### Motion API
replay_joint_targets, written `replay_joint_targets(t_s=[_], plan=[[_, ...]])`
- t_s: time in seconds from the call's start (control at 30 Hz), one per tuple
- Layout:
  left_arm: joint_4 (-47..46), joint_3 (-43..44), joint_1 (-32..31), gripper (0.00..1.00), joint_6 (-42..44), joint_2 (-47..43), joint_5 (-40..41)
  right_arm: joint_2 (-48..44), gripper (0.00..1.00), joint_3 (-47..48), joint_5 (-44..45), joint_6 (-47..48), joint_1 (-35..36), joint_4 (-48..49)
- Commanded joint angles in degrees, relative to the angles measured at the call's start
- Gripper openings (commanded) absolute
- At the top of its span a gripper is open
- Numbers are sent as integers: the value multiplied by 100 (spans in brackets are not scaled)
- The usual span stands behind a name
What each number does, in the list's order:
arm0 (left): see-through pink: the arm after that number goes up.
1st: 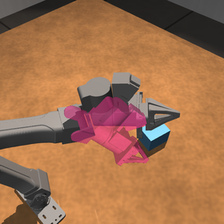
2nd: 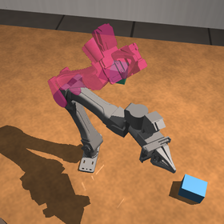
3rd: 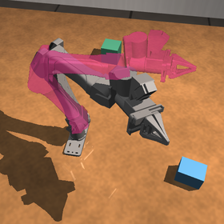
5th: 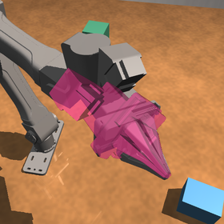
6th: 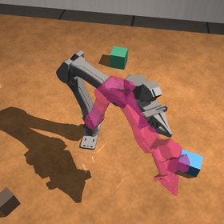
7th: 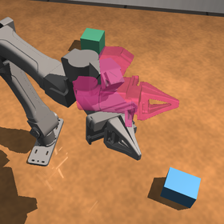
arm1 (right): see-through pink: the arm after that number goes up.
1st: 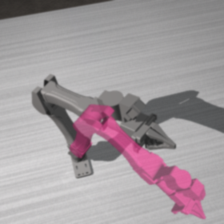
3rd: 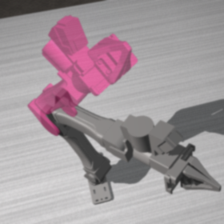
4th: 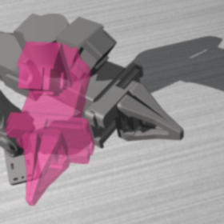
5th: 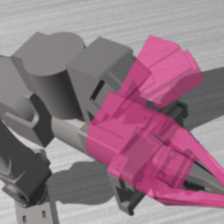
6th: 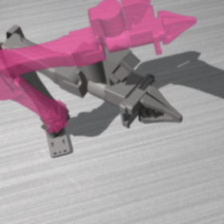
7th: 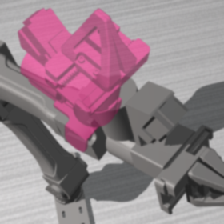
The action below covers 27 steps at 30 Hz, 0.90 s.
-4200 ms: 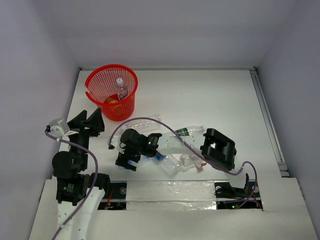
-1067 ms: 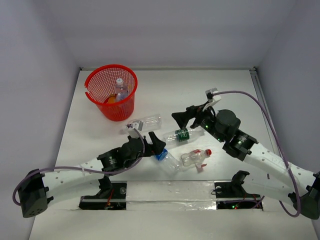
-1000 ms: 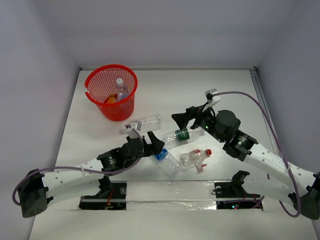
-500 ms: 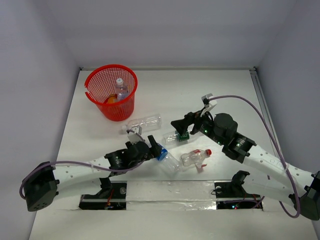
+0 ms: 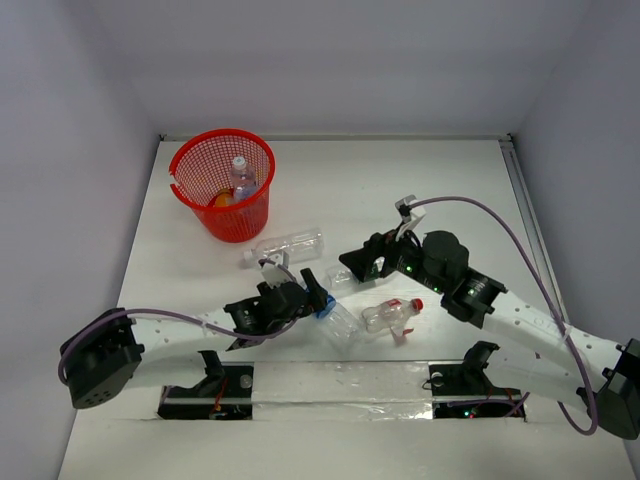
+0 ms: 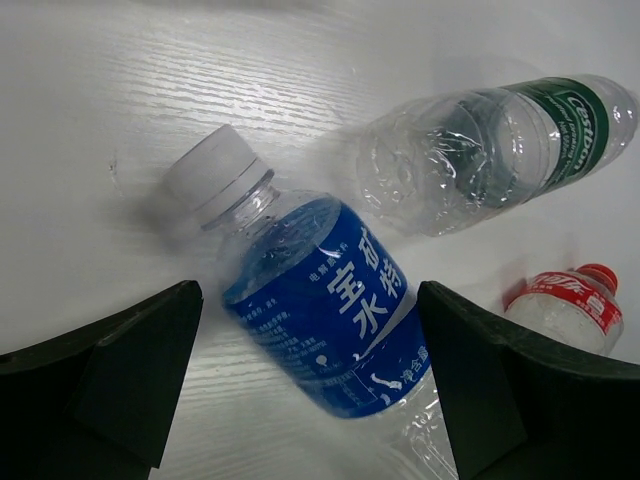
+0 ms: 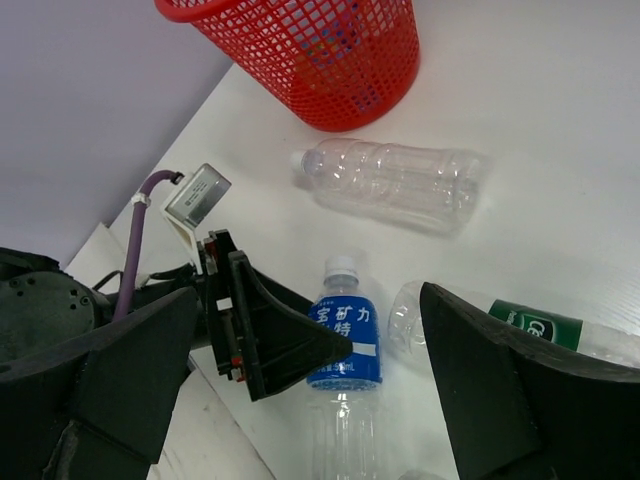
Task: Put the plastic bottles in the bin
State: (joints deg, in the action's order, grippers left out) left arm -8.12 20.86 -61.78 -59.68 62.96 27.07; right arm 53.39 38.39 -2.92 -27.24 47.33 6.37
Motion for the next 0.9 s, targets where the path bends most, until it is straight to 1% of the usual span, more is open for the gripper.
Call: replay_joint_targets(t_s=[0.0, 0.03, 0.13, 0.17, 0.2, 0.23, 0.33, 0.4, 0.43, 0.47, 0.5, 0.53, 0.57, 0.63, 0.67, 0.73, 0.77, 0.83, 0.87], plan=[[-23, 76, -18, 87, -17, 251, 255, 5, 97, -25, -139, -44, 22, 330], [-23, 85, -18, 83, -35, 295, 290, 5, 97, -25, -130, -44, 22, 321], [-76, 15, -18, 76, -79, 314, 395, -30, 97, -51, -86, -44, 22, 286], [-32, -29, -18, 73, -122, 244, 456, -39, 97, -51, -43, -53, 22, 251], [-14, -56, -18, 65, -140, 174, 483, -47, 97, -60, -42, -53, 22, 251], [3, -91, -18, 61, -149, 95, 510, -65, 97, -69, -42, -53, 22, 251], [231, -135, -18, 52, -158, -231, 580, -91, 97, -86, -42, -70, 22, 242], [573, -65, -18, 46, -106, -512, 624, -100, 97, -86, -25, -70, 22, 224], [714, -21, -18, 45, -70, -608, 633, -109, 97, -78, -16, -70, 22, 215], [1046, 101, -18, 45, -35, -862, 676, -126, 97, -77, -7, -70, 22, 198], [1215, 181, -18, 41, 9, -1012, 694, -144, 97, -77, 2, -79, 22, 189], [1364, 286, -18, 41, 174, -1179, 720, -162, 97, -86, 10, -79, 22, 189], [1627, 530, -71, 41, 289, -1537, 808, -179, 96, -104, 37, -97, 22, 198], [1813, 848, -71, 39, 570, -1891, 913, -276, 96, -139, 81, -106, 22, 198], [1936, 1241, -71, 39, 963, -2145, 1079, -320, 96, -182, 133, -140, 22, 250], [2051, 1708, -71, 39, 1422, -2288, 1299, -425, 96, -244, 160, -141, 22, 312], [2147, 2215, -71, 39, 1868, -2279, 1658, -469, 96, -323, 116, -158, 22, 443], [2148, 2710, -71, 39, 2353, -2174, 2063, -565, 96, -420, 81, -193, 22, 593], [2009, 3148, 51, 39, 2634, -2009, 2405, -592, 95, -464, 55, -211, 22, 724]])
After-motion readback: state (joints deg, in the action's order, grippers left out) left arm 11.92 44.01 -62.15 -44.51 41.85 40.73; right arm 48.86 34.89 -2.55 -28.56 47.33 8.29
